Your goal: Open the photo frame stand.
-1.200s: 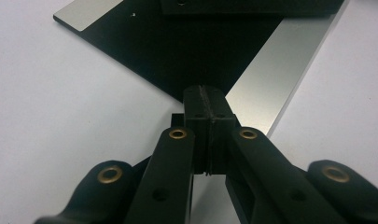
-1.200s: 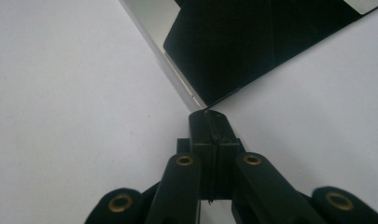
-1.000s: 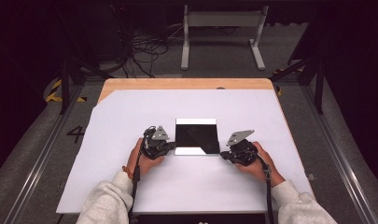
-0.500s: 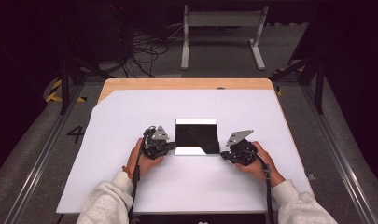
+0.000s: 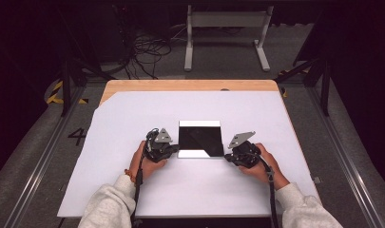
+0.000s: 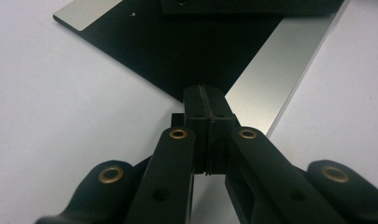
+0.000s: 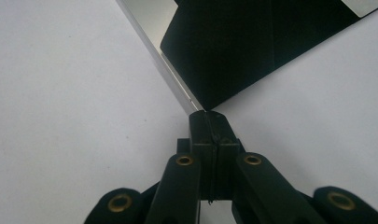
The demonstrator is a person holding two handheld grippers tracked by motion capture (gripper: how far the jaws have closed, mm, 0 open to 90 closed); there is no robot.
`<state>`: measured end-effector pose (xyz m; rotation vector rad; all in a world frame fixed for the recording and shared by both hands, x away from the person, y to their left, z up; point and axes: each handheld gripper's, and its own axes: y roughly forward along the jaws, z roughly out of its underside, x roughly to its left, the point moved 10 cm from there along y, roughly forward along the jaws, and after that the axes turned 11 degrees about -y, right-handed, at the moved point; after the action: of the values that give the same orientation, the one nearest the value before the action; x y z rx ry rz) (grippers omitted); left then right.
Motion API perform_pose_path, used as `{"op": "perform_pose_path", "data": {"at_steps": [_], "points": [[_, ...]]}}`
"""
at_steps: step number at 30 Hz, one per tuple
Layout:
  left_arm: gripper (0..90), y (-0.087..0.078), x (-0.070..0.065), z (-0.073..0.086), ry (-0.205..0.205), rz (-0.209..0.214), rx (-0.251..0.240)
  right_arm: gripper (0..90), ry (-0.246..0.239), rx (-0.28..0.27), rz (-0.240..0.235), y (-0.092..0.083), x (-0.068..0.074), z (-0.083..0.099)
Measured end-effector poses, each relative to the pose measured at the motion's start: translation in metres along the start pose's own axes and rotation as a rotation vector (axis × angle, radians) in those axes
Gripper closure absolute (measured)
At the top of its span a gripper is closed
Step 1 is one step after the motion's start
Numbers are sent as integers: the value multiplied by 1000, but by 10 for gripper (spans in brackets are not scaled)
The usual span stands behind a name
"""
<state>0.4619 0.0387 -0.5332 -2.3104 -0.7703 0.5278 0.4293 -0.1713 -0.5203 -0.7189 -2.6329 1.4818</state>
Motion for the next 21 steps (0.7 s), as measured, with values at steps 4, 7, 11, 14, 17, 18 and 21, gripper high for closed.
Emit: {"op": "perform_pose_path", "data": {"at_steps": [4,7,11,14,17,18,21], "points": [[898,0,0,0,3,-1,-1,900,1,-24,8,0,0,0],[899,0,0,0,0,-1,0,900,9,-36,10,0,0,0],[898,0,0,0,-1,0,0,900,3,-50,12,0,-1,1],[898,0,0,0,0,1,-1,900,8,-53,5,-1,-1,1],[899,0,0,0,0,1,-1,900,8,-58,7,-1,-1,0],[899,0,0,0,0,1,-1,900,9,-61,7,-1,-1,0],[898,0,0,0,0,1,-1,900,14,-80,1,-3,-2,-1]]}}
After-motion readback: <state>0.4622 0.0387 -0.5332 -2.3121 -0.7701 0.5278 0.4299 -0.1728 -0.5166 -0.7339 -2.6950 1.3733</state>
